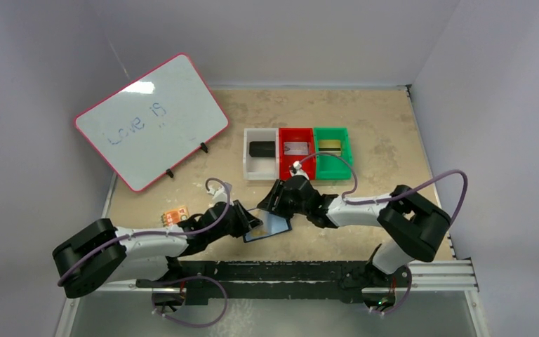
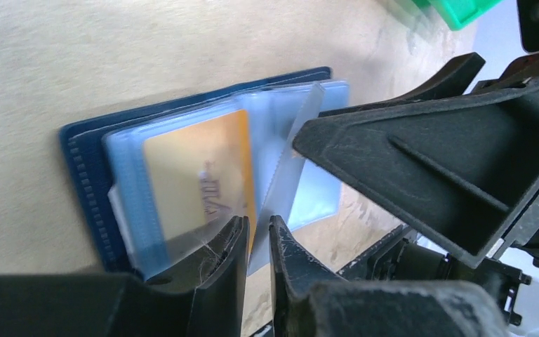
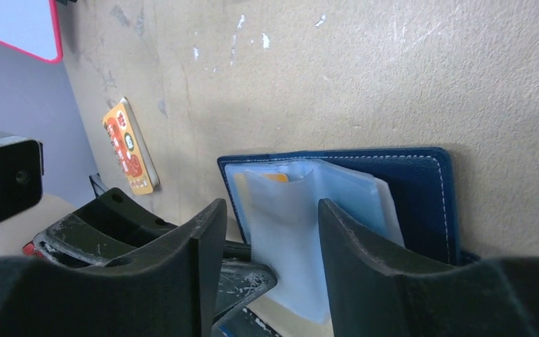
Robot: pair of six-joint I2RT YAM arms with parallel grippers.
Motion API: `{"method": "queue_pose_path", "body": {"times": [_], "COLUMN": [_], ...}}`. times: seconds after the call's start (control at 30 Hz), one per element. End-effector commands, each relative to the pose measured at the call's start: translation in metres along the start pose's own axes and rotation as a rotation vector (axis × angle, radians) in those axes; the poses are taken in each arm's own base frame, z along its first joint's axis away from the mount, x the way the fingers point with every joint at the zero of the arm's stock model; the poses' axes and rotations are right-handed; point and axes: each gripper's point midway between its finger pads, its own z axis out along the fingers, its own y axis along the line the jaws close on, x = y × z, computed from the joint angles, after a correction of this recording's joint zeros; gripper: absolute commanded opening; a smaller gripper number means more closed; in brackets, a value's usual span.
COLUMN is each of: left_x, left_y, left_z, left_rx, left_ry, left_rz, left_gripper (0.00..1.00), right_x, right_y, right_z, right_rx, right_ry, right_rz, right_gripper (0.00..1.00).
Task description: Take the credit cards out of the card holder
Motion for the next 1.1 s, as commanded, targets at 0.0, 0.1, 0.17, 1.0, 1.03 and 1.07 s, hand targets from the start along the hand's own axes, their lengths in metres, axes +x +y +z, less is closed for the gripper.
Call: {"method": "queue_pose_path", "body": {"times": [0.0, 0.1, 0.17, 1.0, 1.03, 1.07], "left_x": [-0.006, -0.007, -0.007, -0.002, -0.007, -0.012], "left_y": [-0.042, -0.057, -0.065, -0.061, -0.06, -0.058], "left_z": [0.002, 0.003, 0.004, 0.03, 0.026, 0.022], "left_rx": [0.076, 0.097, 0.108, -0.035, -0.049, -0.066], "left_ry": [0.011, 0.024, 0.03, 0.039, 0.019, -0.002], "left_rz": [0.103, 0.152, 0.169, 0.29, 0.295, 0.298], "left_gripper": [0.17, 0.17, 0.18, 0.38, 0.38, 0.38], "right_x": [-0.022, -0.035, -0.042, -0.071, -0.071, -0.07], "right_y": [0.02, 0.02, 0.018, 0.008, 0.01, 0.011], "right_z": [-0.013, -0.024, -0.033, -0.106, -0.105, -0.103], "right_rx": [0.001, 0.04, 0.07, 0.07, 0.067, 0.064], "right_ry": [-0.066, -0.125, -0.154, -0.333, -0.329, -0.324], "right_rz": [-0.053, -0.062, -0.06, -0.06, -0.065, -0.069], "right_gripper": [0.56, 0.58, 0.63, 0.52, 0.5, 0.49]}}
